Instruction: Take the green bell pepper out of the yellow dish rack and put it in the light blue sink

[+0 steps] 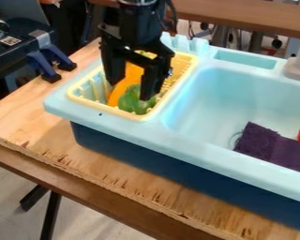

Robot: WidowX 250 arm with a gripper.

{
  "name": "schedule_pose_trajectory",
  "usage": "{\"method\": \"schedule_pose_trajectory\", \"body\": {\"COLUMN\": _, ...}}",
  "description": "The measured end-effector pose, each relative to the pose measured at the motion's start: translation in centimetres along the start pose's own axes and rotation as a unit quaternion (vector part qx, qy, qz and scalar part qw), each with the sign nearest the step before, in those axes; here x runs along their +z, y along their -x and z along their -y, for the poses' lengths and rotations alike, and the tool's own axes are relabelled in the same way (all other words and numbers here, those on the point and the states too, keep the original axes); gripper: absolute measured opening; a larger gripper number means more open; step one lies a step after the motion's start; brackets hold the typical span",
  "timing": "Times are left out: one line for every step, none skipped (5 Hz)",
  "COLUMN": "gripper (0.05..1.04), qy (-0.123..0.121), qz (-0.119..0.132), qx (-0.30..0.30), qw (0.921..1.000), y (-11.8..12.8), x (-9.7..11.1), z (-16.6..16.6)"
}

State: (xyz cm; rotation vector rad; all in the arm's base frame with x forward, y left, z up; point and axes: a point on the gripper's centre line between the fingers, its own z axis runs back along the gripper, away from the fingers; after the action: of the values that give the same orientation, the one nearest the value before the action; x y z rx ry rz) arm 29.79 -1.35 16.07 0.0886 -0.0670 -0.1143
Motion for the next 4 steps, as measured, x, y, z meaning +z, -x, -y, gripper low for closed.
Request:
{"method": "schedule_pose_trajectory", "body": {"gripper": 1.006, "qy": 0.000, "qz": -0.010, "qx": 0.000, "qw": 0.9999, "y": -0.03, "x": -0.52, "z": 0.37}}
{"method": "schedule_pose_trajectory", "body": {"gripper": 1.006, "qy": -0.001, "qz": -0.017, "qx": 0.017, "qw": 0.9997, "y": 0.17, "x": -0.66, "z": 0.13}}
{"method": "schedule_pose_trajectory", "body": {"gripper": 1.006, "qy": -0.004, "qz": -0.033, "qx": 0.026, "qw": 0.9991, "y": 0.38, "x": -1.14, "z": 0.08}}
{"method": "schedule_pose_trajectory", "body": {"gripper": 0.971, "qy": -0.004, "qz": -0.033, "qx": 0.029, "qw": 0.9990, "y": 0.38, "x": -1.15, "z": 0.03}}
